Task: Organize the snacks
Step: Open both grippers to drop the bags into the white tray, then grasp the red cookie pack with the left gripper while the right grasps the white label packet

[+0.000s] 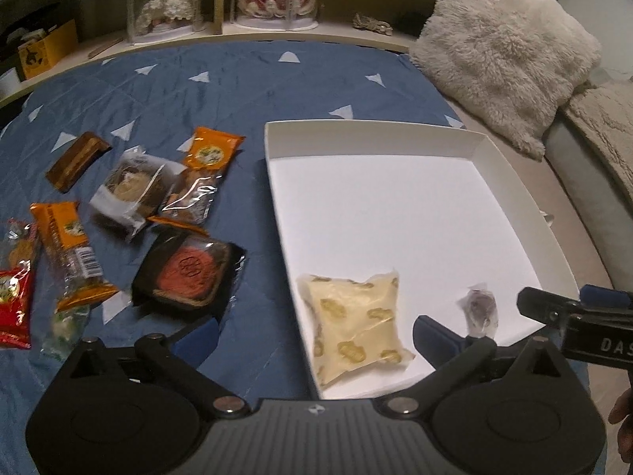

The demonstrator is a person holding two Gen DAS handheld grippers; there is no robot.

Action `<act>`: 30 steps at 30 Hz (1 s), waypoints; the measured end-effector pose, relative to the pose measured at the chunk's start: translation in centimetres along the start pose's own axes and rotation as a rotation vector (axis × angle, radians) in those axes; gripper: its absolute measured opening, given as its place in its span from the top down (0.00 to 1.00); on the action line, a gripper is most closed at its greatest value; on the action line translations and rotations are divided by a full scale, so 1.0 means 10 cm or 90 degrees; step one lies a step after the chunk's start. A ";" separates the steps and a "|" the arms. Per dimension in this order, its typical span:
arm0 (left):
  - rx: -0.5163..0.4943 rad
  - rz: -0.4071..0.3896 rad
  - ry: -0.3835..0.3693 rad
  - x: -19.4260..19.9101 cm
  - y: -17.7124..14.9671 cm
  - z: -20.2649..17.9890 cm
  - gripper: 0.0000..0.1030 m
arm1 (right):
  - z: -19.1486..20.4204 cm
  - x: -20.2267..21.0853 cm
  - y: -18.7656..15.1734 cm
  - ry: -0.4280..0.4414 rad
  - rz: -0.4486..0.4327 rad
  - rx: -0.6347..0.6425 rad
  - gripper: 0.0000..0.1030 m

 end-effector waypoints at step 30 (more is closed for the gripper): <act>0.040 -0.032 0.045 0.53 -0.38 0.98 0.00 | 0.51 0.19 -0.19 0.034 -0.031 0.054 0.01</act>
Point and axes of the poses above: each gripper's, at about its wrist camera, not at the fingertips, and x roughly against the way its jaws point, z to its left, y to its top, the point moved 2 cm from there along -x, roughly the way its jaws point, and after that the axes turned 15 degrees about z, right-handed, at the moved point
